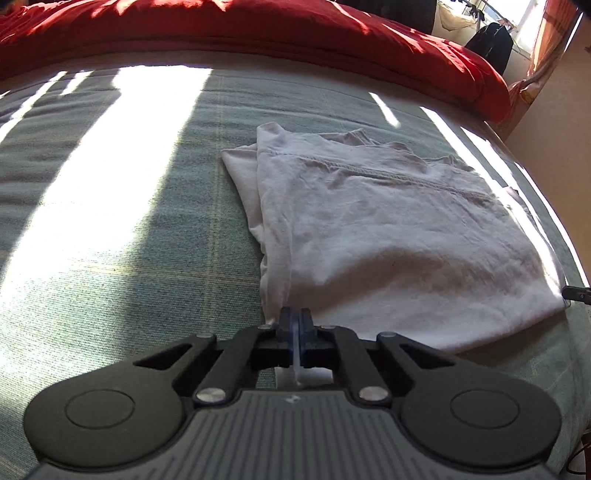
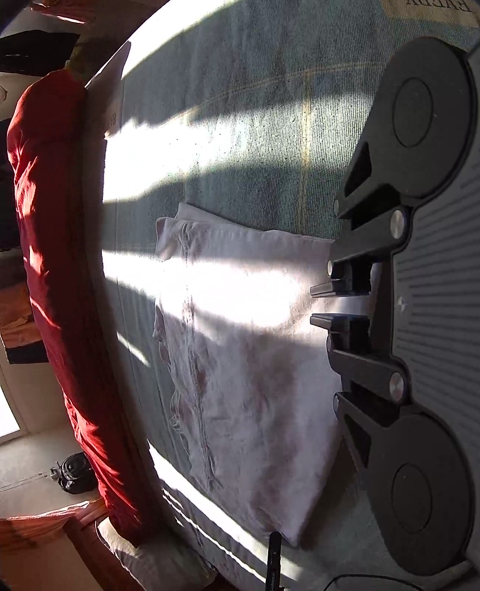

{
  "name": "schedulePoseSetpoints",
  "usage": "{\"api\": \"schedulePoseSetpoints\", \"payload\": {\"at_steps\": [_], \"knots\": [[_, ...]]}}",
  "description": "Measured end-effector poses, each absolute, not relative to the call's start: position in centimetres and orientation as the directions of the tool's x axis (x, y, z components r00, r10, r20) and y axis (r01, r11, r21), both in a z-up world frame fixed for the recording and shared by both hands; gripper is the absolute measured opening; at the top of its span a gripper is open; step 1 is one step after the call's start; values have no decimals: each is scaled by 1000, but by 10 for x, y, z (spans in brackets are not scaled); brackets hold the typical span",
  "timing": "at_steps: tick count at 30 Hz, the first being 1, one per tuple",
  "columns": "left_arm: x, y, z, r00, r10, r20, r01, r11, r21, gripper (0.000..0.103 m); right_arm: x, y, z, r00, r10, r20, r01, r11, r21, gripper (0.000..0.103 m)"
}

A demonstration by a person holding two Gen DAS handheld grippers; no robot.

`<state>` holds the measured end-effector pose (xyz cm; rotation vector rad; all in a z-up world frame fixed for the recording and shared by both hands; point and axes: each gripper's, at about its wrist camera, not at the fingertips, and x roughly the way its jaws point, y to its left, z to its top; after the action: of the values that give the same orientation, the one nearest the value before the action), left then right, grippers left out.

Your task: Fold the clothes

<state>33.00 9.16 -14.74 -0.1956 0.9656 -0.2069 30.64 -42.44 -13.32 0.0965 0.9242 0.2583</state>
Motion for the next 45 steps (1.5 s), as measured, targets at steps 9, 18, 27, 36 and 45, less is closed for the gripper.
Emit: {"api": "schedulePoseSetpoints", "payload": {"at_steps": [9,18,27,36,45], "knots": [[261,25,-118,699,-88,-710,444,831,334,61,281,-420,-111,605,224,-764,-278,959,61,33],[245,-39,-181,816,35,-578,543,298,785,63,265,-324,-126,584,200,-787,-572,789,-225,48],[237,-34,-199,854,34,-520,514,100,852,5,263,-288,-132,588,238,-773,-655,701,-282,48],[242,-18,-188,825,82,-560,542,168,823,11,267,-301,-123,618,204,-759,-629,707,-322,48],[267,30,-143,624,72,-778,481,749,455,14,273,-343,-116,579,218,-786,-541,824,-170,48]]}}
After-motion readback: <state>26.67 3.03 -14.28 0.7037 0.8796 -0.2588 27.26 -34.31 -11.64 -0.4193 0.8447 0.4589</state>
